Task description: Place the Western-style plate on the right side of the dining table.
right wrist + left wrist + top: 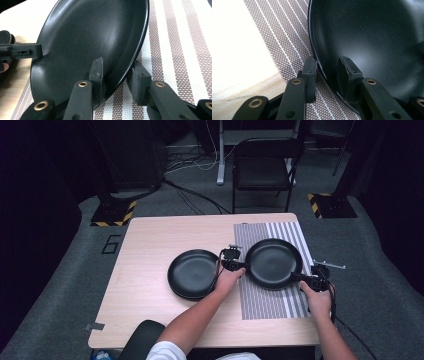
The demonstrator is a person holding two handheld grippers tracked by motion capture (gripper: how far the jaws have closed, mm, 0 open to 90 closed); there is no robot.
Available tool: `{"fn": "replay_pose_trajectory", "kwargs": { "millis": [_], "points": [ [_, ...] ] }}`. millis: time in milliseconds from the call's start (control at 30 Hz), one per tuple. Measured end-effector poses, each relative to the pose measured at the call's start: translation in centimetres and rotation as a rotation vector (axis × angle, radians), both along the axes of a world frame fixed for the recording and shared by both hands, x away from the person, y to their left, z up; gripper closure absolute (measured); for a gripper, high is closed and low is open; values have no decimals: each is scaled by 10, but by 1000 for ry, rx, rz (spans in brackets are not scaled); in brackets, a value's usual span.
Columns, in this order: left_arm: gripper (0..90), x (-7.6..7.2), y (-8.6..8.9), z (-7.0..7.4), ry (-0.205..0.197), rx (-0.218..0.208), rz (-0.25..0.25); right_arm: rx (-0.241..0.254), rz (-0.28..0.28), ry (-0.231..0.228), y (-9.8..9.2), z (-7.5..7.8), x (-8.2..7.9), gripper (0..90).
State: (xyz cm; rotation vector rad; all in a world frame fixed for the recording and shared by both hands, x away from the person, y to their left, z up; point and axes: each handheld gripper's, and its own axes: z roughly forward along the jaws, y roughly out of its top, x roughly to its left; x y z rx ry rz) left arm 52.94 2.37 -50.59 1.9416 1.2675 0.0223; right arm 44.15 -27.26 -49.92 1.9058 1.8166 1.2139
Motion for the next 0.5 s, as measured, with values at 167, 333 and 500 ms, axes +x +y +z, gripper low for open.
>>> {"fn": "replay_pose_trajectory", "kwargs": {
  "millis": [167, 333, 500],
  "points": [
    [686, 0, 0, 0, 1, 14, -5, 1, -4, 8, 0, -1, 1, 667],
    [685, 0, 0, 0, 4, 14, -4, -3, -7, 8, 1, -2, 1, 665],
    [683, 1, -1, -1, 9, 4, 4, -4, -9, 8, 1, -2, 1, 661]
  ]
}}
